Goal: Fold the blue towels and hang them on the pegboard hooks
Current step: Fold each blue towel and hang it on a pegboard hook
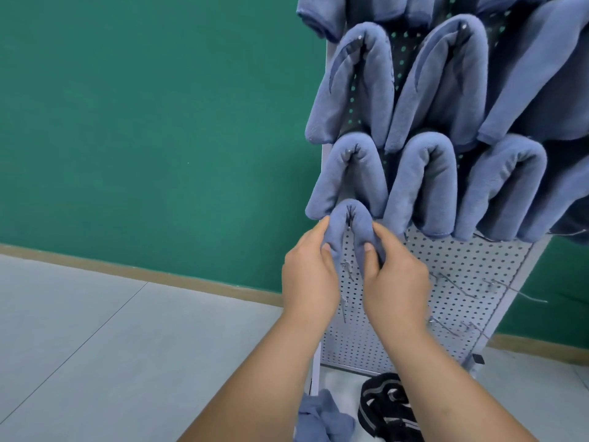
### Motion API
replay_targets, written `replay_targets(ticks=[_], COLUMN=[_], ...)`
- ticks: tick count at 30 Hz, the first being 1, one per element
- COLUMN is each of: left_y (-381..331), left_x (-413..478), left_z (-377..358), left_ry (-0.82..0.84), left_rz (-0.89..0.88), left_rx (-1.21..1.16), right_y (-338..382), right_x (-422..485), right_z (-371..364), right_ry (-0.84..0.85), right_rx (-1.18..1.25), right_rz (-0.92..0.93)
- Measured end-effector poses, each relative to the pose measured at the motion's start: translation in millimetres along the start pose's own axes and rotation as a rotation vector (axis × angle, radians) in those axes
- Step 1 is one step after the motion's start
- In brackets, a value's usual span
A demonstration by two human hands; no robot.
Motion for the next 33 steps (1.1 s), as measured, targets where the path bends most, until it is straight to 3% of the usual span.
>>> replay_targets(ticks=[10,20,26,33], left_y=[72,111,111,147], left_x=[-16,-70,-129,-238], left_z=[-43,-42,-65,-85], left_ry=[0.155,0.400,0.701,0.910], left_rz=[0.081,0.155,0.173,0.272], left_rx=[-0.035,0.304,0.441,0.380], right_y=[-45,-63,-91,-162], right_x=[-14,-72,-126,-224], right_z=[-44,-31,-17,2], right_ry=[0.180,0.432,0.698,1.230], right_rx=[-0.116,-0.212,-0.354,-0.722], right_rz=[-0.009,-0.018,0.074,0.145])
Point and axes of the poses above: each hand's wrist, its own x-axis towards the middle knuckle, its own z-axis out of the back of the hand, y = z × x, the point moved 9 cm from there along x, towards the middle knuckle, and after that the axes turned 3 degrees about y, right-handed, at the moved point
